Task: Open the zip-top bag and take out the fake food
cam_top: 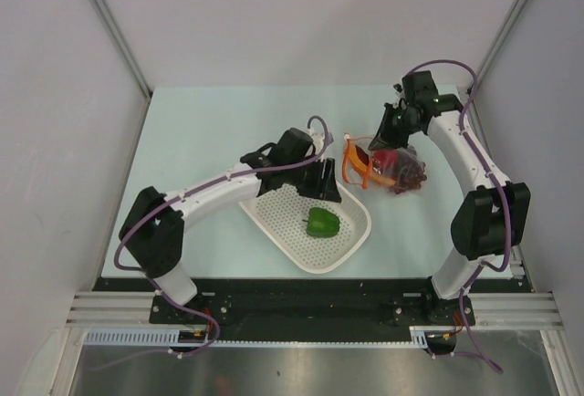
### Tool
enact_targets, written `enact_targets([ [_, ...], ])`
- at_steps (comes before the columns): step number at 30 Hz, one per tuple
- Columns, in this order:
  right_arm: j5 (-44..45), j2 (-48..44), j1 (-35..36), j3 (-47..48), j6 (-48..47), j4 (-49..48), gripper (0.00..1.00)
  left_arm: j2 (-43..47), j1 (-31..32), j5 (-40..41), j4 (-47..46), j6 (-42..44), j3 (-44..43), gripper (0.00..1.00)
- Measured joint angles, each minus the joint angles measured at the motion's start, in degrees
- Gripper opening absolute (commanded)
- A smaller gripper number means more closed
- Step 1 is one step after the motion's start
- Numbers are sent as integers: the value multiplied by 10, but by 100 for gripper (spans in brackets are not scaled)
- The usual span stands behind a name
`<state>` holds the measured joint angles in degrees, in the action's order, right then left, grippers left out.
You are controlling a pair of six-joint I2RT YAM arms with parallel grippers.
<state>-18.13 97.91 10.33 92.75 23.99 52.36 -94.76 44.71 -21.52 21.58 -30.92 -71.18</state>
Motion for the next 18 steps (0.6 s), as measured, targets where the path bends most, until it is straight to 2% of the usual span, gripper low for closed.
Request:
enact_targets([
  [2,-10,0,-1,2,4,7,0,-17,-2,-10,-35,-2,-30,33],
  [5,-24,0,-2,9,15,16,0,-56,-4,-17,-104,-8,-73,24],
  [8,-38,0,-4,14,30,18,0,-107,-9,-21,-160,-21,-111,21],
  [14,-76,0,-12,15,65,19,0,-215,-16,-18,-205,-52,-176,21],
  [16,-90,0,-15,15,79,23,0,-236,-17,-14,-221,-70,-179,24],
  [18,-108,0,-19,14,98,21,0,-252,-17,-9,-239,-91,-179,31],
])
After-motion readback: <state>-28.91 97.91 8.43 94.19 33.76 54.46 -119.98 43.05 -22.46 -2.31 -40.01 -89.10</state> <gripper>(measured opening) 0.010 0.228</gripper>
